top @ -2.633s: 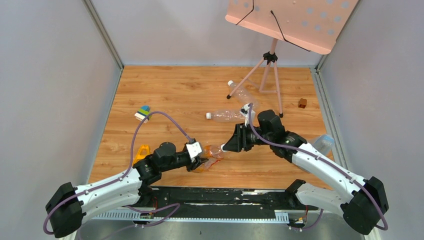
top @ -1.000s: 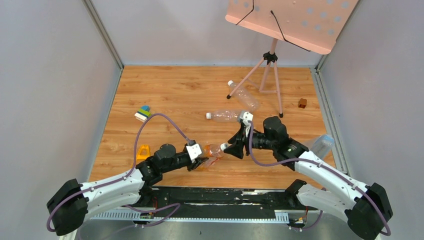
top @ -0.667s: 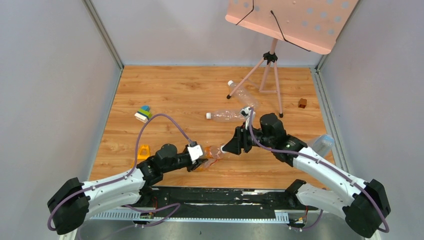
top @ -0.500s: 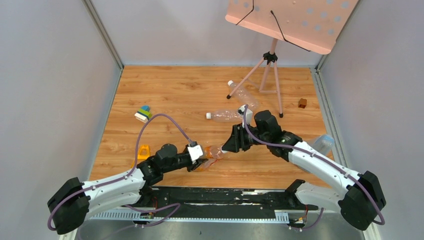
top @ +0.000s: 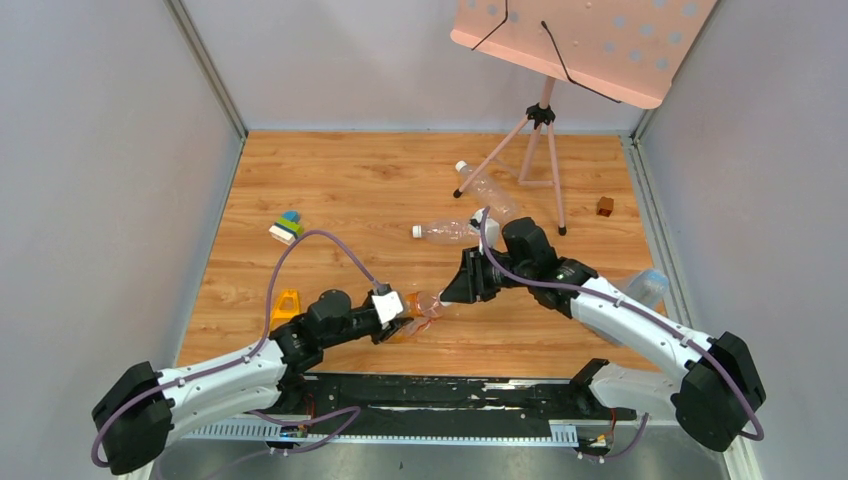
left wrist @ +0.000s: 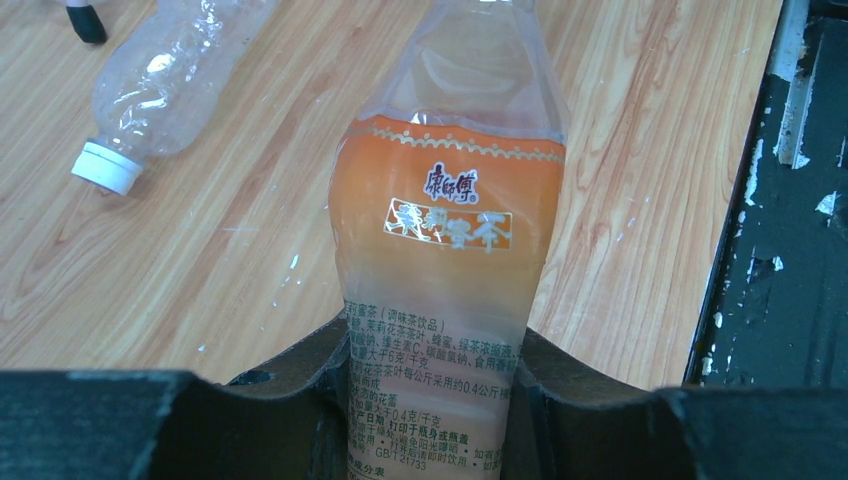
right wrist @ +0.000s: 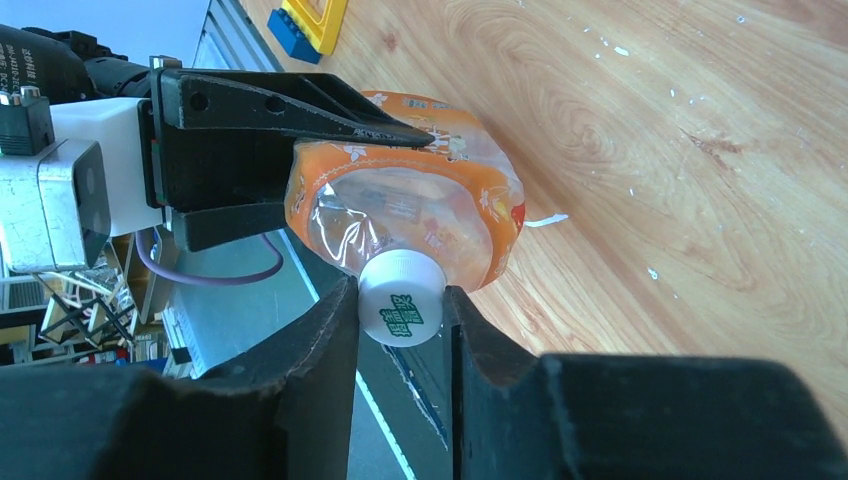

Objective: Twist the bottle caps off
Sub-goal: Unscrew the bottle cap from the plastic bottle.

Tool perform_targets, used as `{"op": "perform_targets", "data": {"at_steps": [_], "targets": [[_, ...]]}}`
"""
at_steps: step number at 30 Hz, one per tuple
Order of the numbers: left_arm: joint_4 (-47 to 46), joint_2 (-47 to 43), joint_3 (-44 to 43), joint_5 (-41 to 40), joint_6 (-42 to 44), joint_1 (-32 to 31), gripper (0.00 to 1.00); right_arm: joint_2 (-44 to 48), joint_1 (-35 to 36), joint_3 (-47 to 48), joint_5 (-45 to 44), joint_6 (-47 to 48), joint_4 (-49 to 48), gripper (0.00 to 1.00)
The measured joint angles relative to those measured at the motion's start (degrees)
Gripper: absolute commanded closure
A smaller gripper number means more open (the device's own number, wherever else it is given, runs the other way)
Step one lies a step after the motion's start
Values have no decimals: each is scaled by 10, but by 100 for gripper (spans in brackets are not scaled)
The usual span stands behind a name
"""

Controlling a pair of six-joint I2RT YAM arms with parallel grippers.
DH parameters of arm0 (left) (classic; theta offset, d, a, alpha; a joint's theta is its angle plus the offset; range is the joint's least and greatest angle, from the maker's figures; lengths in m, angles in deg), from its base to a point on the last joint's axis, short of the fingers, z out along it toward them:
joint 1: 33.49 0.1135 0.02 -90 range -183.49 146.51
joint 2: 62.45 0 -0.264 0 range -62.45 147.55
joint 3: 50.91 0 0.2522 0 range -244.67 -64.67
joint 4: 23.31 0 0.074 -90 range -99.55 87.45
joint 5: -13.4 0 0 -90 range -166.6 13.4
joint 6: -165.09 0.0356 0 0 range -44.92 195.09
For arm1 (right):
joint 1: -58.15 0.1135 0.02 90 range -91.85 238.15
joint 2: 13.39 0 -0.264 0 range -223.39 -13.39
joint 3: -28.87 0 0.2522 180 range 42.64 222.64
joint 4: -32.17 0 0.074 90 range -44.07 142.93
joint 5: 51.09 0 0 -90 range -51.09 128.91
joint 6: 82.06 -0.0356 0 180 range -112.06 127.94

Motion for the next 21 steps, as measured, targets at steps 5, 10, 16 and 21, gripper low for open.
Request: {"op": "perform_targets", "data": {"at_steps": [5,10,16,21], "targets": [[4,-21,9,0,0,0,100,0,3,1,5,7,-1,100],[3,-38,16,-2,1,0,100,0,3,1,20,38,-9,100],[3,-40,18,-10,17,0,100,7,3,-27,46,130,-64,100],[7,-40,20,-3,18,-1,100,24,9,-60,82,264,-112,100]]}}
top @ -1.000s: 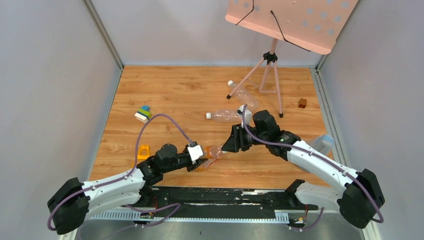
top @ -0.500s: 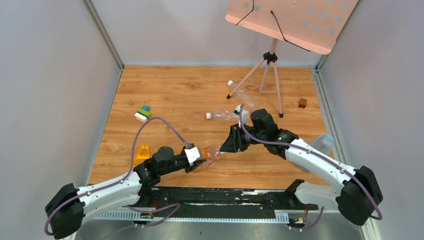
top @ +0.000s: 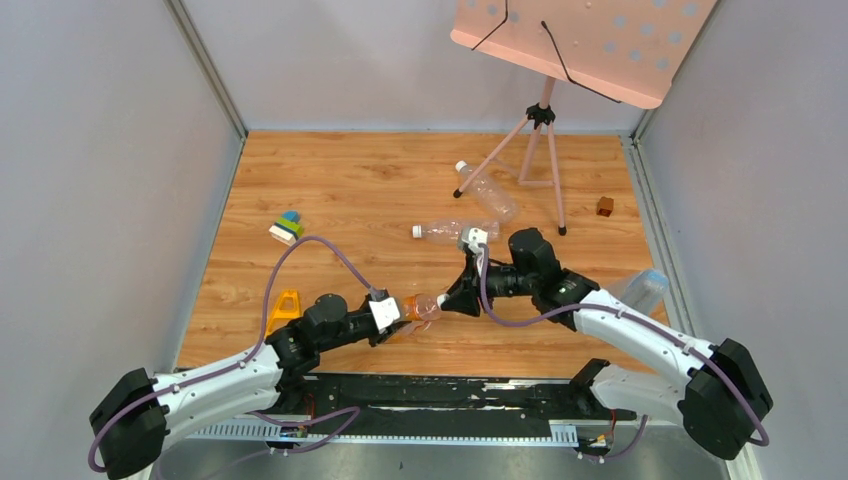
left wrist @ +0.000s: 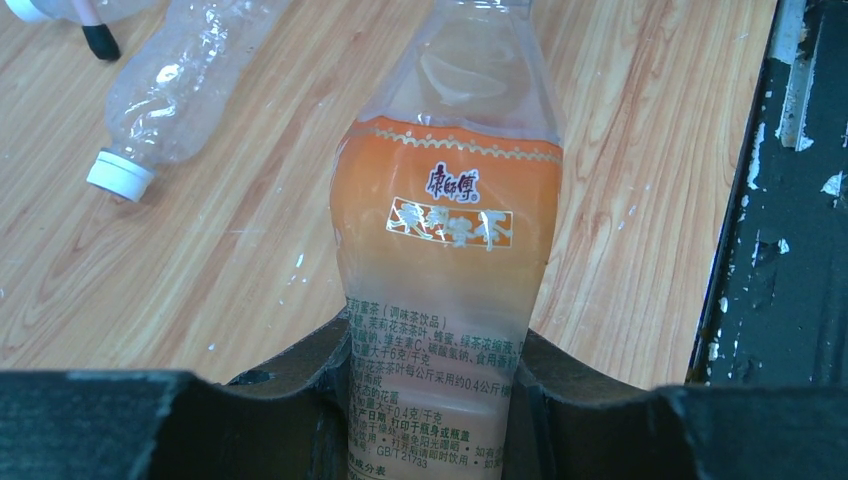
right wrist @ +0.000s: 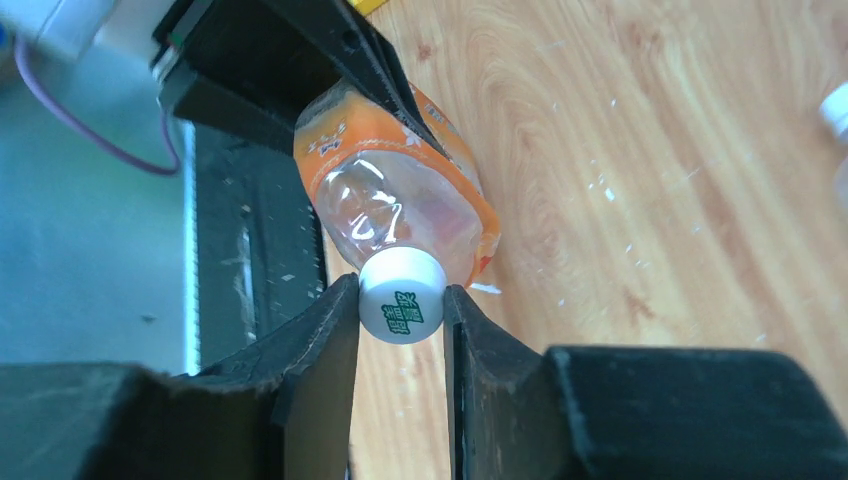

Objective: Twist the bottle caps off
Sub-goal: Unscrew the bottle cap from the plastic bottle.

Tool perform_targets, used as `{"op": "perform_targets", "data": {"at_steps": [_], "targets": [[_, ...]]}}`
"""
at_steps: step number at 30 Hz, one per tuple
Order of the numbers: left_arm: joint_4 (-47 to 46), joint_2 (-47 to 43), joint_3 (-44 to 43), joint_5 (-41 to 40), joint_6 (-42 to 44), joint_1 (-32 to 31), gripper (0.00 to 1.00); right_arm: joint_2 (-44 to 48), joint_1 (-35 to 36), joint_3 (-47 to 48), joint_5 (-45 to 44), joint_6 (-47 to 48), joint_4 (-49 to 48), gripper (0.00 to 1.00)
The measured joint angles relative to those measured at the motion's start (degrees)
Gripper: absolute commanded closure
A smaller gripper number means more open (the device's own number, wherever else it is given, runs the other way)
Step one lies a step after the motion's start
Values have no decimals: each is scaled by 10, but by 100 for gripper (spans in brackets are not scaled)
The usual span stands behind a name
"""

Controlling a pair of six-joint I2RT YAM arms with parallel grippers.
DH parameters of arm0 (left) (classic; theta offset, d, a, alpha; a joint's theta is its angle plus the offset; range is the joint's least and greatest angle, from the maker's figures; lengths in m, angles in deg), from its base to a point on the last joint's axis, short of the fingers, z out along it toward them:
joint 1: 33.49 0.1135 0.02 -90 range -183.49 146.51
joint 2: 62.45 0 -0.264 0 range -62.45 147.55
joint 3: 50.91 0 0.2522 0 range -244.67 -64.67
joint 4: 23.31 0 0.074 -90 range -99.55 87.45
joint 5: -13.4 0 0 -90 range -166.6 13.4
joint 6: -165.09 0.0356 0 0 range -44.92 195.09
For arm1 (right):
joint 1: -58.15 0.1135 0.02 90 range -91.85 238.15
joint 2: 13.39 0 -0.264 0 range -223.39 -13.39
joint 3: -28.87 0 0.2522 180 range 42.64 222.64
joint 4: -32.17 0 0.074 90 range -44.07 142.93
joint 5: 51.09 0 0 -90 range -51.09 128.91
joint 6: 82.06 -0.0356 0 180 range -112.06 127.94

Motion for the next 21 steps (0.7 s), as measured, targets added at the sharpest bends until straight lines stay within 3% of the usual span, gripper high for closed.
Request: {"op": "perform_targets", "data": {"at_steps": [8,9,10,11,15,21], "targets": [[-3,5,0,6,12,0,100,33,26,-36,5,235,-37,100],[-5,7,0,6,12,0,100,38,27,-40,3,244,-44,93],[-7,8,0,6,14,0,100,45,28,-51,1,242,-58,68],[-9,9,0,8,14,0,100,56,28,-64,0,231,-74,53],[-14,11,0,17,10,-3,100,116,28,-118,-1,126,-134,41],[-14,12,0,16,6,-2,100,142,31,-78,-108,-114,-87,42]]}}
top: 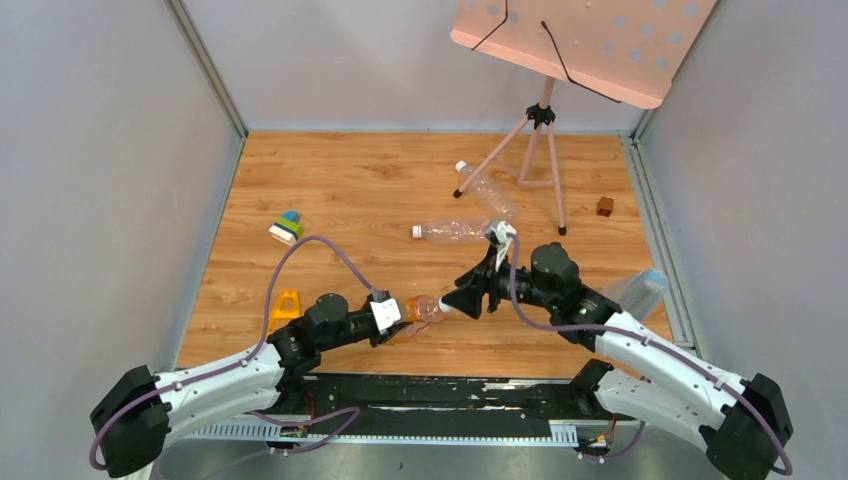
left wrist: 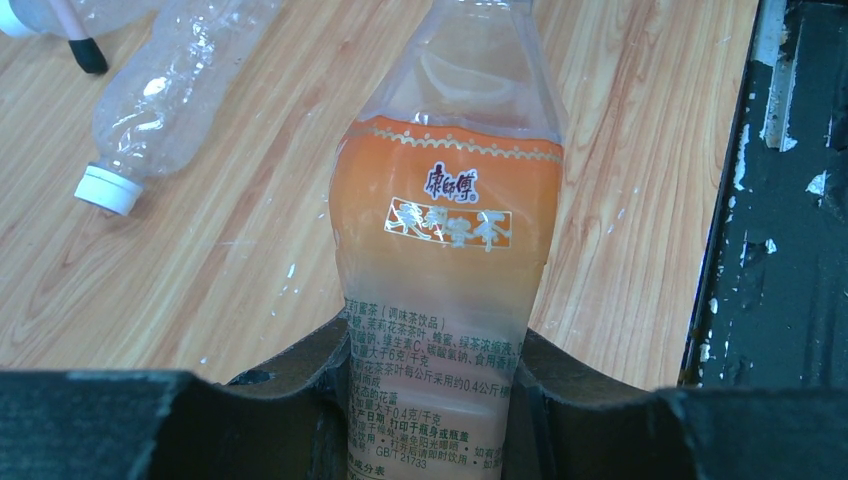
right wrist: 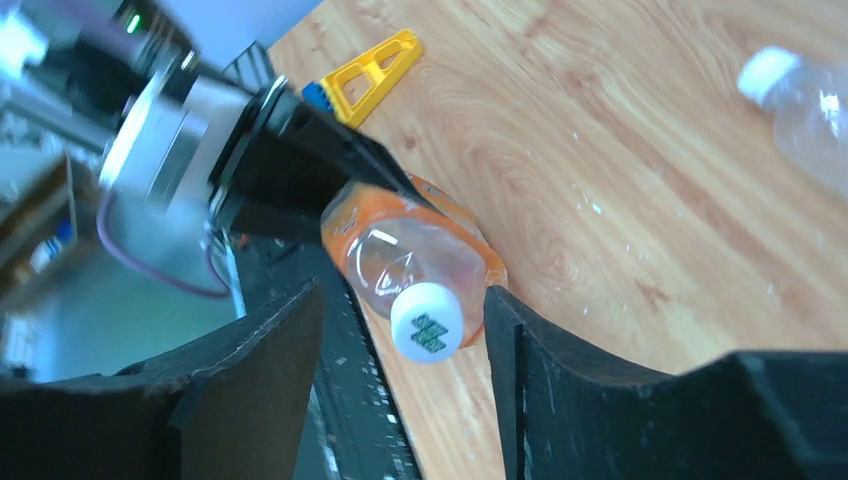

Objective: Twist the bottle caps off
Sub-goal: Unscrew the bottle cap from the plastic bottle.

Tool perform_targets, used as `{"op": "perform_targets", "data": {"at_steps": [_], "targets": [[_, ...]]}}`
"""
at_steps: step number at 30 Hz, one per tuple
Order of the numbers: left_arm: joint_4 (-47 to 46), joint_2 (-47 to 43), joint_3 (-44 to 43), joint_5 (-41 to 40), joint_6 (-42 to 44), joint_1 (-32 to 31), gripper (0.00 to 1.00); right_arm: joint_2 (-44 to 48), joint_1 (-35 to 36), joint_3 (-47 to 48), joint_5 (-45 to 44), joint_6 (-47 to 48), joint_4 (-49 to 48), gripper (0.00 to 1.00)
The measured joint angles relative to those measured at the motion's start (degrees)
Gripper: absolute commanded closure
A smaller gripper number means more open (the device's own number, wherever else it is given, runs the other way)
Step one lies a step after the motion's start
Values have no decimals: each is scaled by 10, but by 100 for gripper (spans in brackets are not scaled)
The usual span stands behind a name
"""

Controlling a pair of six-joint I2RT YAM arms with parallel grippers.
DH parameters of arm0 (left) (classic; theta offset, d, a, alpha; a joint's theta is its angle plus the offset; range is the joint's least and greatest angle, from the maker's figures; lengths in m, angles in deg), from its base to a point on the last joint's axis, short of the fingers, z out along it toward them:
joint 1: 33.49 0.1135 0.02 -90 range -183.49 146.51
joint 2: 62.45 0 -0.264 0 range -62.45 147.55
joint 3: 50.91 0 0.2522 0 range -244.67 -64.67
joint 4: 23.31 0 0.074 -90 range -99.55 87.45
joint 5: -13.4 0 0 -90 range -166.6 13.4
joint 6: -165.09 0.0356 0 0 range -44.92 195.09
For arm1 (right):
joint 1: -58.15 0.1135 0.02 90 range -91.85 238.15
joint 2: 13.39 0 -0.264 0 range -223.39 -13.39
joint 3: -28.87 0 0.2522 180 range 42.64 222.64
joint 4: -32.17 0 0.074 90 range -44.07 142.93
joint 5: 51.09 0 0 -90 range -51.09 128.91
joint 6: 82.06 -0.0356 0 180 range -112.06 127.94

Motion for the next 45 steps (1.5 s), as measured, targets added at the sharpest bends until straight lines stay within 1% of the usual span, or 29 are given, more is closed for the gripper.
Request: {"op": "perform_targets", "data": {"at_steps": [2,5,9,13,17,19,20,21,23,26,29,30,33,35,38,45], "targets": [[0,2,0,0,0,0,100,-30,0,42,-37,-63,47,46],[-3,5,0,0,0,0,100,-87,-1,97,-56,-123,111,54],[-6,6,0,1,0,0,100,-134,0,118,-55,-166,157,52],[-6,7,0,2,0,0,100,-144,0,120,-52,-193,185,49],[-6,7,0,2,-1,0,100,-141,0,120,-52,-203,199,52],[-7,7,0,2,-1,0,100,-136,0,120,-52,-207,206,54],[-6,7,0,2,-1,0,100,-133,0,120,-52,-209,210,57],[-7,7,0,2,-1,0,100,-130,0,120,-51,-209,213,63],[-6,7,0,2,-1,0,100,-127,0,121,-49,-213,214,70],[-6,7,0,3,-1,0,100,-126,1,122,-45,-214,216,78],[-6,7,0,3,-1,0,100,-132,1,126,-39,-212,217,98],[-6,7,0,2,-1,0,100,-138,0,130,-35,-209,218,100],[-5,7,0,0,-3,3,100,-158,-3,144,-25,-192,220,100],[-5,7,0,-4,-2,4,100,-163,-5,148,-18,-164,215,100],[-6,7,0,-7,-2,4,100,-160,-4,146,-5,-92,199,100],[-6,5,0,-11,-2,4,100,-144,2,123,47,142,145,100]]}}
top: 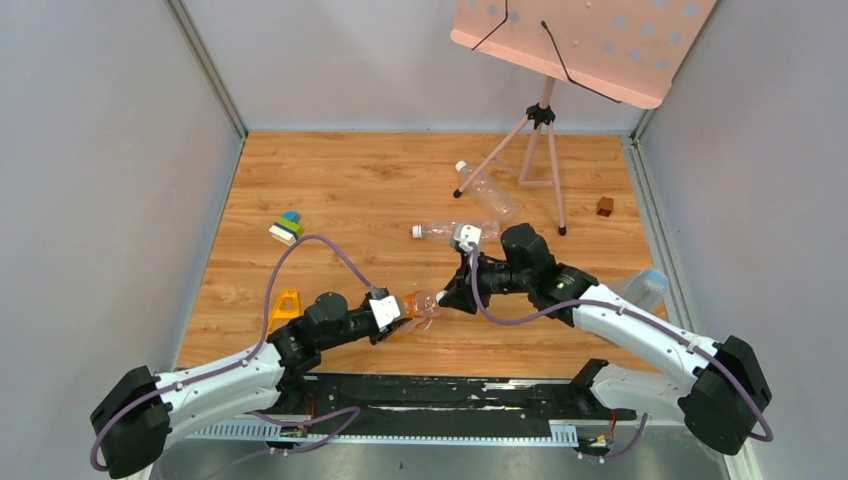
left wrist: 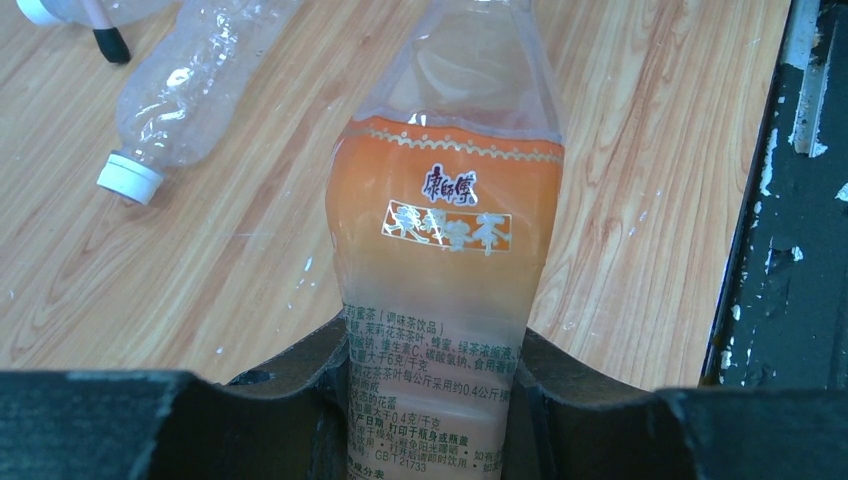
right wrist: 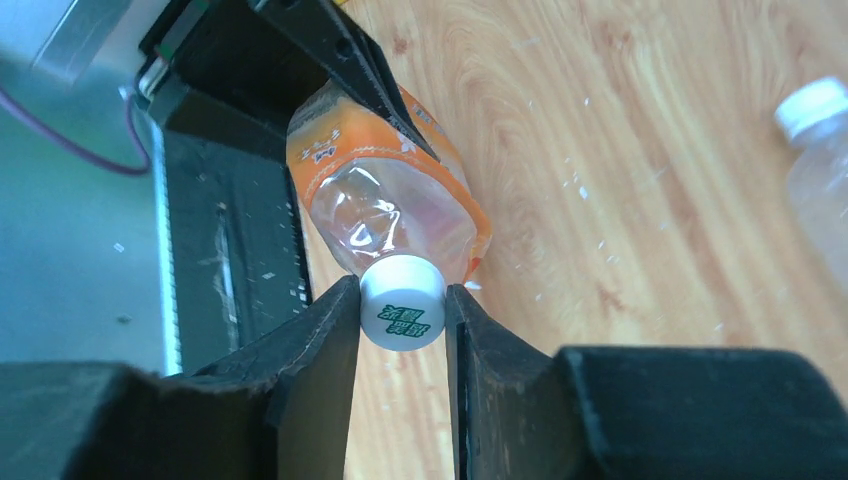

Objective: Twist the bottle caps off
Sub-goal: Unscrew the bottle cap from the plastic bottle.

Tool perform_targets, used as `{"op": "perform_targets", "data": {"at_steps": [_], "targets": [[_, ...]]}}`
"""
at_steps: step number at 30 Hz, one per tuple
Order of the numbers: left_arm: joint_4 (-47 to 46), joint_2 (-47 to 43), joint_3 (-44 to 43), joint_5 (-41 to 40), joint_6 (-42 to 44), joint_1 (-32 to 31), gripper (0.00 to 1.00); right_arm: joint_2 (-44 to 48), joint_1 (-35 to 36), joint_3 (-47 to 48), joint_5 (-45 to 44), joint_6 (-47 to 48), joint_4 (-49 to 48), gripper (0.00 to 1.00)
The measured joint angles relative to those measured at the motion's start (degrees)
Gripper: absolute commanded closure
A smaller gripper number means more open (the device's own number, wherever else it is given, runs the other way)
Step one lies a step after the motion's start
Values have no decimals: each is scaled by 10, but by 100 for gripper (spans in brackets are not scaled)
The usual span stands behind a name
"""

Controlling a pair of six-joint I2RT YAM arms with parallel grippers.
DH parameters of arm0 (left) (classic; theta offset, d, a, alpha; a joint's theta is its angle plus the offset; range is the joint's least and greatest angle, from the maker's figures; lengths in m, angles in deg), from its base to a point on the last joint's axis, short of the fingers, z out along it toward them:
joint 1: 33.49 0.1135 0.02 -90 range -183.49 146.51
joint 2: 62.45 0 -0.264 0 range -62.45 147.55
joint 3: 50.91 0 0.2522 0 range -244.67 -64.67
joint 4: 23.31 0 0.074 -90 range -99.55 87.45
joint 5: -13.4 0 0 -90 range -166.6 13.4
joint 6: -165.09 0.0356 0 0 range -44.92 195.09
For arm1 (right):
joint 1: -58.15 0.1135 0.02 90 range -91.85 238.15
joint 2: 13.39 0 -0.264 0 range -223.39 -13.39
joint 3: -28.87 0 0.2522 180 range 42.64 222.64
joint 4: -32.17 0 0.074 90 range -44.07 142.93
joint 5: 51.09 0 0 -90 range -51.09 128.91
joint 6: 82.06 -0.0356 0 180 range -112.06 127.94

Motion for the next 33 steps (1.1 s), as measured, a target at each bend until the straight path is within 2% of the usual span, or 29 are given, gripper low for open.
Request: {"op": "perform_targets", "data": {"at_steps": [5,9,10,12,13,16,19,23,27,33], "targets": [[5,-3,0,-3,2,0,100,4,7,-5,26,156,-3,100],[6,-3,0,5,9,-1,100,42,19,-42,38,276,-19,100],[6,-3,0,7,9,-1,100,54,22,-53,40,297,-25,97],[6,-3,0,14,10,-2,100,72,24,-71,41,315,-40,65],[5,-3,0,15,10,-2,100,80,25,-78,37,309,-50,56],[0,-4,0,14,6,-2,100,86,25,-76,13,253,-65,42],[3,-4,0,13,3,-2,100,87,25,-54,-16,157,-65,40],[3,-4,0,13,2,-2,100,97,25,-33,-70,1,-49,42],[3,-4,0,13,1,-2,100,95,25,-25,-132,-147,-10,50],[3,-4,0,13,1,-2,100,63,25,-21,-137,-276,23,54]]}}
